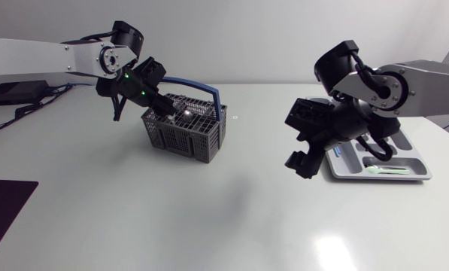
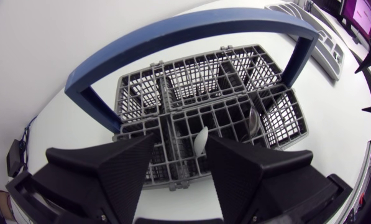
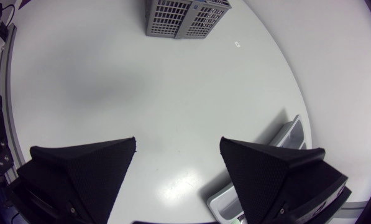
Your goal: Unload the cutlery basket into the drawer organizer.
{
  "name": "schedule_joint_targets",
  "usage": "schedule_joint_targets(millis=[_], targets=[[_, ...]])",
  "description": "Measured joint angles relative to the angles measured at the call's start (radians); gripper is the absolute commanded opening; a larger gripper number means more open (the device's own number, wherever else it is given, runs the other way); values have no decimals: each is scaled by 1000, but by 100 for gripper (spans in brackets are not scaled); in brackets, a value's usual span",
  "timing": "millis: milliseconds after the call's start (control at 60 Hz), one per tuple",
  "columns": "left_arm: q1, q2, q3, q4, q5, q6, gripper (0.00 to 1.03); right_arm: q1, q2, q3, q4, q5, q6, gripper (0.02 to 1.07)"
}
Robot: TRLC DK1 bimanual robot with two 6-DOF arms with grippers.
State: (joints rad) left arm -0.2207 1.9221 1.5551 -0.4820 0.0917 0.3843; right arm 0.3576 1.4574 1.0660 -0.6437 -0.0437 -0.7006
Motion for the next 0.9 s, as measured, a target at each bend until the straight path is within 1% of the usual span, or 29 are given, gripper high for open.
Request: schedule_joint_targets(millis=[50, 117, 217, 317, 433, 500, 517, 617, 633, 883, 900], targets=[[0, 3, 0, 0, 0, 0, 47, 11, 12, 0, 16, 5, 13, 99], [0, 3, 0, 0, 0, 0, 45, 23, 26, 0, 23, 8, 21, 99], [-2, 3, 0, 0, 0, 0, 38, 40, 37, 0, 32, 15, 26, 99], [-8, 3, 0, 0, 0, -1, 37, 51, 45, 0, 42, 15, 29, 99], [-18, 3, -2, 0, 0, -11, 29, 56, 51, 0, 45, 15, 40, 99], [-25, 3, -4, 0, 0, -11, 28, 61, 55, 0, 47, 19, 47, 99], [-26, 3, -4, 0, 0, -11, 25, 63, 55, 0, 47, 19, 47, 99], [-34, 3, -6, 1, 0, -11, 22, 86, 56, -2, 53, 19, 54, 99], [-35, 3, -6, 1, 0, -11, 20, 89, 56, -3, 56, 19, 54, 99], [-38, 5, -12, 1, 0, -12, 20, 101, 56, -10, 72, 19, 69, 99], [-38, 6, -13, 1, 0, -12, 18, 101, 56, -11, 73, 19, 69, 99]])
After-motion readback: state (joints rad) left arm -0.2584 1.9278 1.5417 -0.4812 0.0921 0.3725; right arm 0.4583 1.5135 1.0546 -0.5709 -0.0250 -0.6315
